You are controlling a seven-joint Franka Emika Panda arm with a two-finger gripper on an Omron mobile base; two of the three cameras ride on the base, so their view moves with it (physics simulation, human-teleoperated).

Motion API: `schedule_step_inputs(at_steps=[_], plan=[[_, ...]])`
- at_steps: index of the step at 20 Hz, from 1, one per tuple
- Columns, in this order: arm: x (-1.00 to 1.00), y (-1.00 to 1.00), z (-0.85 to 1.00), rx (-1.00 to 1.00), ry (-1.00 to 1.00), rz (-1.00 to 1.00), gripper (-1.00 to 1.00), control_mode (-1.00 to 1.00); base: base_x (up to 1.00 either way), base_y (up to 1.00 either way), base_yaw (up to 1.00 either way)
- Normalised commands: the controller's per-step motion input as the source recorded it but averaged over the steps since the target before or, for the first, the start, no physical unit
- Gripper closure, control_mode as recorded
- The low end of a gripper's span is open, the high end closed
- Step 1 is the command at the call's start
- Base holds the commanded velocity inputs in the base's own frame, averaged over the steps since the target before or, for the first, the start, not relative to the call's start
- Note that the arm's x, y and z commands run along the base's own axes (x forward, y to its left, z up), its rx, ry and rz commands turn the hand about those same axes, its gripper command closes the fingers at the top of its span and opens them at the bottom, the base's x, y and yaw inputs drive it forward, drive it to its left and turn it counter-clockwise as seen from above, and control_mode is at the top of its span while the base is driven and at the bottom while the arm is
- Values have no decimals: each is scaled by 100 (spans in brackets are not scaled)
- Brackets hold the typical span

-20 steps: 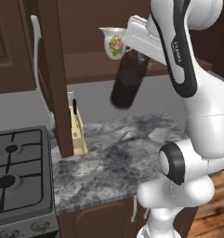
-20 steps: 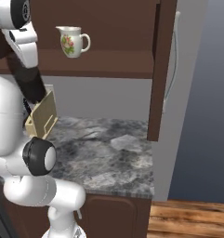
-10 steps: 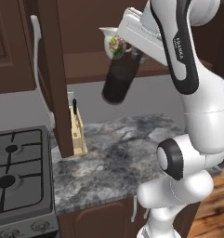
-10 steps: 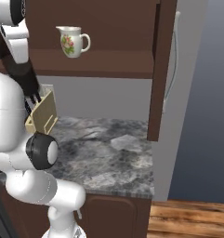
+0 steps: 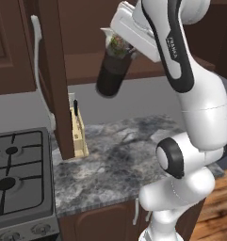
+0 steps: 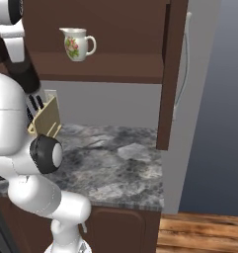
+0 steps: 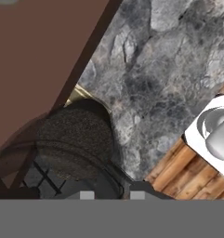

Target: Pick the jar and jar from the dining table and place them in the open cabinet. Close the cabinet after placing the objects.

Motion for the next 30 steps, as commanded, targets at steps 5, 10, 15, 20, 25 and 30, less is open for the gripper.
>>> schedule_step_inputs(at_steps=[5, 10, 15, 20, 25, 30], plan=[[24, 11, -2, 1, -7, -5, 100, -100, 0, 0, 0], [23, 12, -3, 4, -5, -1, 100, -100, 0, 0, 0], [22, 8, 4, 9, -6, 0, 100, -100, 0, 0, 0], [14, 9, 17, 12, -1, 0, 100, -100, 0, 0, 0], [16, 9, 12, 10, -2, 0, 100, -100, 0, 0, 0], [18, 10, 14, 7, -4, 0, 100, -100, 0, 0, 0]])
